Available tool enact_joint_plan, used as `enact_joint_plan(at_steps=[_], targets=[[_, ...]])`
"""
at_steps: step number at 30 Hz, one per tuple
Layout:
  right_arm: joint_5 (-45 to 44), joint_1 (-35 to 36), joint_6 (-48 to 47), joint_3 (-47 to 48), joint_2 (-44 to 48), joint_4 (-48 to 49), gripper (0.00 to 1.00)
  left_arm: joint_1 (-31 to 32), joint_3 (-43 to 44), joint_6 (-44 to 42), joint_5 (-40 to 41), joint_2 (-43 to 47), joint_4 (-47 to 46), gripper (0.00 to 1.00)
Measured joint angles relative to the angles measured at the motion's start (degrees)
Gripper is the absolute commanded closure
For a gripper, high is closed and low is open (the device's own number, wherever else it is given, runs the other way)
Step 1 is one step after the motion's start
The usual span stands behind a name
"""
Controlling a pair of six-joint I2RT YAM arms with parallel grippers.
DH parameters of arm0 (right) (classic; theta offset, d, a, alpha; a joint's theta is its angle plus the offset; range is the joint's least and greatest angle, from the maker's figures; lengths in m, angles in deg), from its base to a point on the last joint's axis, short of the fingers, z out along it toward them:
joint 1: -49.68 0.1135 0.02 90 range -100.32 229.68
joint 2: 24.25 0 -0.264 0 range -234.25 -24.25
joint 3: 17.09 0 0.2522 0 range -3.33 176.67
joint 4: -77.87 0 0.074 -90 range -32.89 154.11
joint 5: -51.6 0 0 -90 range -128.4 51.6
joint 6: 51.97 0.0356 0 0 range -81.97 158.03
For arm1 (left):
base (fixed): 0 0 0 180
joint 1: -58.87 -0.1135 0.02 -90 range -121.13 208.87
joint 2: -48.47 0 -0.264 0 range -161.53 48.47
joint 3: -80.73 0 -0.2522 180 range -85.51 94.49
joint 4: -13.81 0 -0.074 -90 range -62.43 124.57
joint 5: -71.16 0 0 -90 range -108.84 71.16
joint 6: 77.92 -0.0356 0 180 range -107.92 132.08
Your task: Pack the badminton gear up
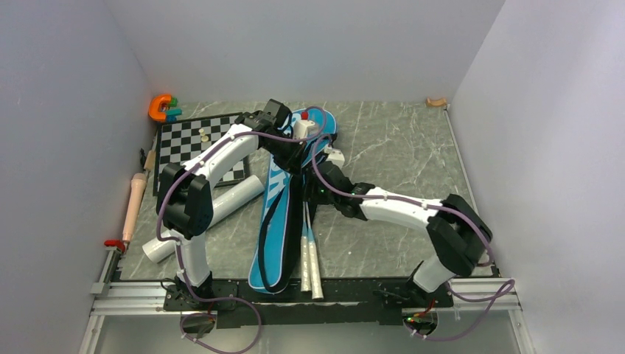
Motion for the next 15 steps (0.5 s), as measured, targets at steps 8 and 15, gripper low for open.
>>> enact_joint_plan(at_steps=[8,15], targets=[[4.5,-9.6,2.3,-9.2,10.8,5.1,0.44,0.0,0.0,0.0,-0.4,0.0,0.2,1.0],[13.8,-17.6,3.6,-12.3,2.8,13.4,0.33,0.0,0.0,0.0,-0.4,0.0,0.2,1.0]])
